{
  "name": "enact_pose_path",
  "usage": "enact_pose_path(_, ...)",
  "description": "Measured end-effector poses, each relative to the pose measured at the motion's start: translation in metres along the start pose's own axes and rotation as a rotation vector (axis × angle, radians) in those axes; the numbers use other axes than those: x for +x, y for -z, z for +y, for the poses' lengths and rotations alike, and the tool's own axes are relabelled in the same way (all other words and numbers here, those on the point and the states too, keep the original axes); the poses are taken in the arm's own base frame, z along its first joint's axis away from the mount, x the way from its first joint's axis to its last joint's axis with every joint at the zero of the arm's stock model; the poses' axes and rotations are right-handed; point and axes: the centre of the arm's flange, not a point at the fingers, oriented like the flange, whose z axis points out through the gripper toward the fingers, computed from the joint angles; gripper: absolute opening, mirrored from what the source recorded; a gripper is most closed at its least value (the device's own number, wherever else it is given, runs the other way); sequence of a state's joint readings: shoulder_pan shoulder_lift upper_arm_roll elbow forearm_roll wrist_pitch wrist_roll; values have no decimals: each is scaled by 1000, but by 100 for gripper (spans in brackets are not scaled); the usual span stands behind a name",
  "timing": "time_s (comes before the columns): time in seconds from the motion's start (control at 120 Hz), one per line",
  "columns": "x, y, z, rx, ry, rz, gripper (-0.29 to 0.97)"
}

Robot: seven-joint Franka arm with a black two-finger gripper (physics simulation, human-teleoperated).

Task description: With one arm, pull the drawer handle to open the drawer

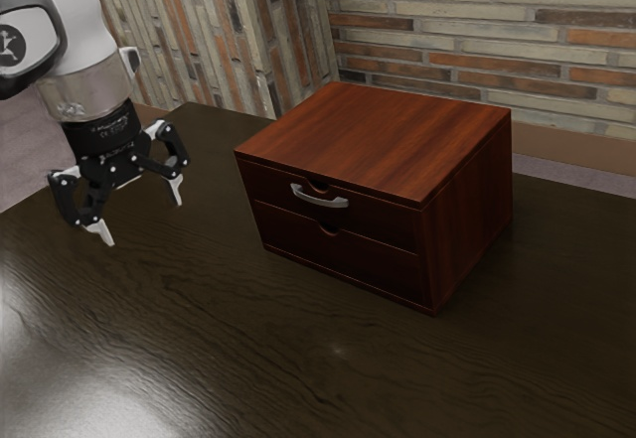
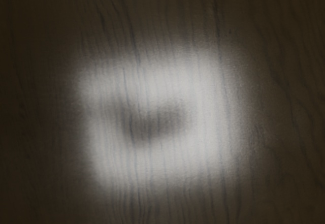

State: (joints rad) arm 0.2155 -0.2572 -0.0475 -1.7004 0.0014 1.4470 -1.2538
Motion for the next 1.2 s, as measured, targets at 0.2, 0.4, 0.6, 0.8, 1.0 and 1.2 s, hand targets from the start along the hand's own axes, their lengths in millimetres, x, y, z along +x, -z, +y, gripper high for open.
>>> enact_pose_path(0.2,-10,-11,19,-63,24,12,68)
enact_pose_path(0.4,-41,-21,51,-146,-6,45,68)
enact_pose_path(0.6,-47,-41,59,-247,47,55,68)
enact_pose_path(0.8,-47,-49,77,-324,114,-8,68)
enact_pose_path(1.0,-42,-67,93,-327,172,-41,68)
enact_pose_path(1.2,-35,-89,108,-306,203,-51,68)
